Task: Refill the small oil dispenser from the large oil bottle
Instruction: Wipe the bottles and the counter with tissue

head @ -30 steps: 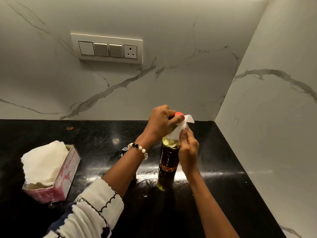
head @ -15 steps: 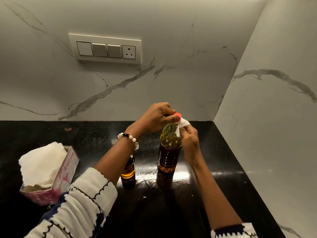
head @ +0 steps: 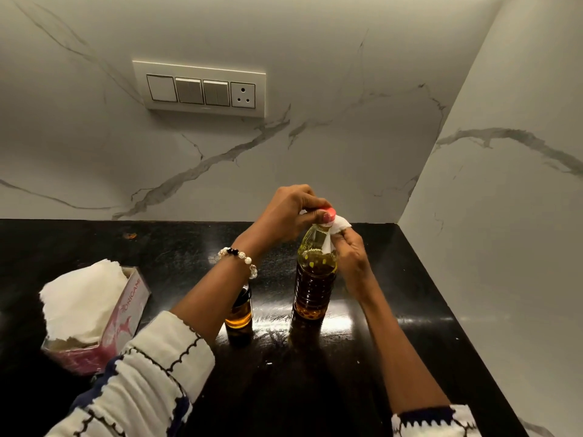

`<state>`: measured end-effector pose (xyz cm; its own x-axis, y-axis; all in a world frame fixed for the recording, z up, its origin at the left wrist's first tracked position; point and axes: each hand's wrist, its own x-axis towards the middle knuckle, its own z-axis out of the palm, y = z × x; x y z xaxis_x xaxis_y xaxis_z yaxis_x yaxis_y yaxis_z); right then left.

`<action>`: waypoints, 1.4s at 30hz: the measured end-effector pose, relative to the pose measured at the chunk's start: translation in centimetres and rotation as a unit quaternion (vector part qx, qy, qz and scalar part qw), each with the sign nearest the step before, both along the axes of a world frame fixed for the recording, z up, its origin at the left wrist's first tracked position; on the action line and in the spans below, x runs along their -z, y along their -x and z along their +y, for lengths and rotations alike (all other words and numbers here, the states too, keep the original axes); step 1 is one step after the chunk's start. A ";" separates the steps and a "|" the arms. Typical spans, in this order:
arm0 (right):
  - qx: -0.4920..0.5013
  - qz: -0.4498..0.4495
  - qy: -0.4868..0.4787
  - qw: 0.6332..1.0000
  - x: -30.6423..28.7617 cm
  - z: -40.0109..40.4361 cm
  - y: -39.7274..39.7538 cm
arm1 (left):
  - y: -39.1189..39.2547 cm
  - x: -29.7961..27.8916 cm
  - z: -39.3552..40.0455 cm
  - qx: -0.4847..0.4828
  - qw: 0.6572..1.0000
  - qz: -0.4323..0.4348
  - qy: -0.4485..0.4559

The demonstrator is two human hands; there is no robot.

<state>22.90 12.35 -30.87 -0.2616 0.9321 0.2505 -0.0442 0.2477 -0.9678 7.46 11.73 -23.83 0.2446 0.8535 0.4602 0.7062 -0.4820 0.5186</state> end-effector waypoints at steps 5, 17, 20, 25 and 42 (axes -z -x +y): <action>0.159 -0.132 -0.145 0.968 2.2 -3.0 1.1 | 0.1 0.0 0.2 0.019 0.999 0.036 -0.002; -0.030 0.043 0.037 0.998 0.6 0.2 -0.4 | 0.0 -0.2 0.5 0.013 0.998 0.058 -0.019; 0.050 0.016 0.066 0.996 3.0 -1.6 -0.9 | -0.1 0.3 0.4 0.005 0.999 0.046 -0.017; 0.155 -0.064 -0.006 0.986 4.2 -5.0 -0.7 | -0.7 1.3 0.2 -0.015 1.000 0.011 -0.019; 0.119 0.106 0.073 0.985 4.8 -4.5 -0.5 | -3.1 3.6 -2.6 -0.116 0.978 -0.169 0.048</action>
